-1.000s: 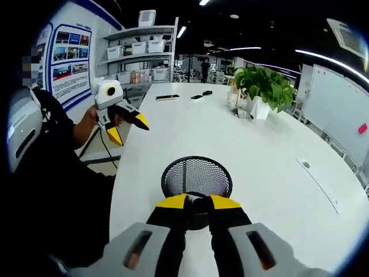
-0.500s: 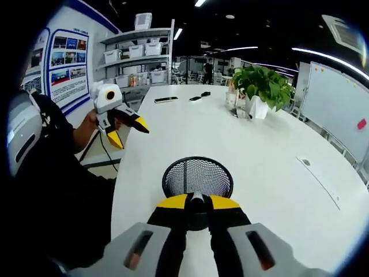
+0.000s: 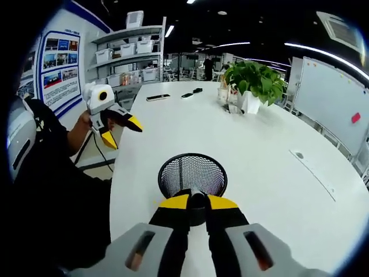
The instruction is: Pick up the whiteboard markers from the pen holder and place them facing the whiteboard neatly
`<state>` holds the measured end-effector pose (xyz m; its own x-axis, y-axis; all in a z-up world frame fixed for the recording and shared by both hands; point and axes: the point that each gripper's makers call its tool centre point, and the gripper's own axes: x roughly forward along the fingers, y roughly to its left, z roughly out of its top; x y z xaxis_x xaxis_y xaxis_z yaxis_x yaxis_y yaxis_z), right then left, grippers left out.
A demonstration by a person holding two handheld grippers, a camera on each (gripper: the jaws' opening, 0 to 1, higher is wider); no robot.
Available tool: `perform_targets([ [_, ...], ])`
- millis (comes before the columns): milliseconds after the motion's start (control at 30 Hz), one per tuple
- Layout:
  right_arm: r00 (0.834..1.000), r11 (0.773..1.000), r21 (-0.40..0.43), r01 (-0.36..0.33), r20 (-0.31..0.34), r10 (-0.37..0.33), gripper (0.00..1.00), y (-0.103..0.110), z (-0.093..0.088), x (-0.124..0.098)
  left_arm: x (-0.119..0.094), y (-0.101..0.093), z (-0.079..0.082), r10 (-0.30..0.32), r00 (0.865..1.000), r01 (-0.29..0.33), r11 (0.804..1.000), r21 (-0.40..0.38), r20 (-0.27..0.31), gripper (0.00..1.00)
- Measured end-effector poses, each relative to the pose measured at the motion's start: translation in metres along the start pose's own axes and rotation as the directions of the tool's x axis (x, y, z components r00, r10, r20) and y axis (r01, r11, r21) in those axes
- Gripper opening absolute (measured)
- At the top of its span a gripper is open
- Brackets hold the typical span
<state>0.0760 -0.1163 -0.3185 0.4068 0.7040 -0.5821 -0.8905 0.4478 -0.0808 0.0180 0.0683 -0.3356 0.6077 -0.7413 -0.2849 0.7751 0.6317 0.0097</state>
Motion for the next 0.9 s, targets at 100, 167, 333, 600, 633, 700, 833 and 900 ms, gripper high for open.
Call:
perform_targets([
  [100, 0.999, 0.999, -0.002, 0.051, 0.006, -0.051, 0.13, -0.006, 0.004, -0.003, 0.0, -0.001, 0.0, -0.003, 1.0, 0.003, 1.0, 0.001, 0.001, 0.45],
  [167, 0.998, 0.999, 0.019, 0.047, 0.044, -0.047, 0.13, -0.004, 0.014, -0.009, -0.001, 0.0, 0.001, 0.0, 1.0, 0.0, 1.0, 0.001, 0.003, 0.45],
  [333, 0.997, 0.998, 0.034, 0.045, 0.067, -0.047, 0.13, 0.0, 0.023, -0.021, -0.002, 0.001, 0.003, 0.004, 1.0, -0.004, 1.0, 0.001, 0.006, 0.45],
  [600, 0.991, 0.994, 0.088, 0.059, 0.114, -0.069, 0.13, 0.002, 0.03, -0.037, 0.001, -0.001, 0.001, 0.0, 1.0, 0.0, 1.0, -0.002, -0.001, 0.45],
  [633, 0.99, 0.994, 0.094, 0.061, 0.119, -0.072, 0.13, 0.001, 0.03, -0.039, 0.001, -0.002, 0.001, -0.003, 1.0, 0.003, 1.0, -0.001, -0.002, 0.45],
  [700, 0.988, 0.991, 0.113, 0.068, 0.132, -0.083, 0.13, -0.001, 0.031, -0.043, 0.001, -0.003, 0.001, -0.006, 1.0, 0.006, 1.0, 0.001, -0.003, 0.45],
  [833, 0.984, 0.991, 0.108, 0.081, 0.15, -0.097, 0.13, -0.001, 0.032, -0.051, 0.001, -0.001, 0.002, -0.001, 1.0, 0.001, 1.0, 0.0, 0.002, 0.45],
  [900, 0.981, 0.99, 0.109, 0.085, 0.167, -0.103, 0.13, 0.0, 0.033, -0.055, 0.001, -0.001, 0.002, 0.001, 1.0, -0.001, 1.0, 0.001, 0.001, 0.45],
])
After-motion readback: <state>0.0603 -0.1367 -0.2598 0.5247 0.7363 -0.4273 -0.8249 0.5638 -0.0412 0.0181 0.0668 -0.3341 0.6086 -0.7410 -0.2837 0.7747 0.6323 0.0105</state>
